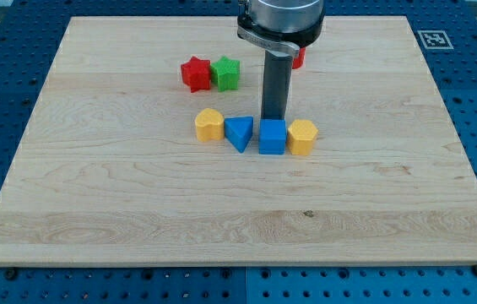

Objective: Move your arm closer to green star

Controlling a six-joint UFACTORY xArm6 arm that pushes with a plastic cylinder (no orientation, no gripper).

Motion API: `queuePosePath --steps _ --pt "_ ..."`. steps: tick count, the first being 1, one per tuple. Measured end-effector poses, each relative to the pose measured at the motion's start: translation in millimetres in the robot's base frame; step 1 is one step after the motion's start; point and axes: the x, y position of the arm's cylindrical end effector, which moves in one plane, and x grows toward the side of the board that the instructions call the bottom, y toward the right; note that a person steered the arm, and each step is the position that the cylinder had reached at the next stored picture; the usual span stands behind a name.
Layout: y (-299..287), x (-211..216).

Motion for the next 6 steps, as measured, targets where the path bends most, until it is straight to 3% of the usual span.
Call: queuePosePath --steps 3,5,6 --pt "-0.5 -17.8" --pt "-73.8 -58.0" --pt "-132.3 -50.0"
